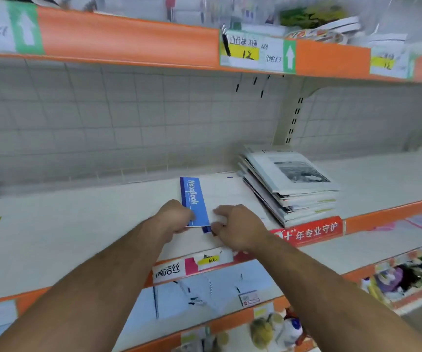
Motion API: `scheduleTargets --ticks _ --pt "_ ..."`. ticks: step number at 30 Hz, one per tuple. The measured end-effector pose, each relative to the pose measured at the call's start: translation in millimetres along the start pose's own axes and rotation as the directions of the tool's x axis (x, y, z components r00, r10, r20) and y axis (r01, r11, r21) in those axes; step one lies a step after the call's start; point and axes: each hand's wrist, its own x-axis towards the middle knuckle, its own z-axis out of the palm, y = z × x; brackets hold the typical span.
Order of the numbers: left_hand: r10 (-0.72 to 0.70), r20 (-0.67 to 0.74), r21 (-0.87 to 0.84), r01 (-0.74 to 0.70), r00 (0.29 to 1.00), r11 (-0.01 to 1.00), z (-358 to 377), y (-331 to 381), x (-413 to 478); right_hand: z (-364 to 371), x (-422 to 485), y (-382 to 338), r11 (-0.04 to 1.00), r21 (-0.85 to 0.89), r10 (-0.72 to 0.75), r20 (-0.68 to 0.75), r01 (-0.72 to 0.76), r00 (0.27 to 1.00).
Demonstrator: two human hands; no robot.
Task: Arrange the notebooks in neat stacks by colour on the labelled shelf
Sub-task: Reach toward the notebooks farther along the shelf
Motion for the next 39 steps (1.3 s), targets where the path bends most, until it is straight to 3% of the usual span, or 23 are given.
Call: scheduleTargets --ticks 2,4,6,9,11,15,18,24,30,33,39 --pt "-0.026 -0.039 -0.08 0.022 0.999 0.997 0 0 -1 -4 1 12 0.993 -0.104 0.044 -0.051 -0.049 0.998" --pt "-0.066 -0.074 -0.2 0.05 0.995 0.979 -1 0 -4 -7 0 21 0.976 -0.214 0.041 -0.012 -0.043 0.999" --pt "-0.096 -0.105 -0.279 0.063 0.99 0.958 -2 2 -8 -9 -1 26 0.985 -0.175 -0.002 0.004 0.002 1.0" --pt "-0.107 -0.144 -0.304 0.059 0.984 0.951 1 4 -11 -11 0 31 0.999 -0.026 0.034 -0.1 -0.036 0.994" --pt "-0.112 -0.166 -0.3 0.058 0.98 0.952 3 4 -13 -12 -1 34 0.984 -0.154 0.061 -0.164 -0.086 0.985" --pt "-0.142 -0.205 -0.293 0.077 0.968 0.953 5 4 -14 -13 -1 38 0.937 -0.299 0.162 -0.085 -0.18 0.983" --pt "-0.151 -0.192 -0.281 0.093 0.97 0.955 5 6 -15 -16 3 40 0.941 -0.313 0.111 -0.06 -0.125 0.992" --pt "-0.145 -0.129 -0.21 0.116 0.981 0.971 4 6 -16 -12 2 45 0.94 -0.315 -0.127 0.026 0.129 0.991" --pt "-0.155 -0.12 -0.141 0.138 0.981 0.98 1 2 -8 -11 9 46 0.965 -0.237 -0.101 0.059 0.112 0.993" --pt "-0.16 -0.128 -0.133 0.143 0.979 0.981 -1 0 -5 -11 12 45 0.954 -0.278 -0.086 0.087 0.107 0.992" --pt "-0.173 -0.09 -0.322 0.136 0.981 0.937 -8 -5 -5 -15 14 42 0.95 -0.29 -0.075 0.151 0.117 0.986"
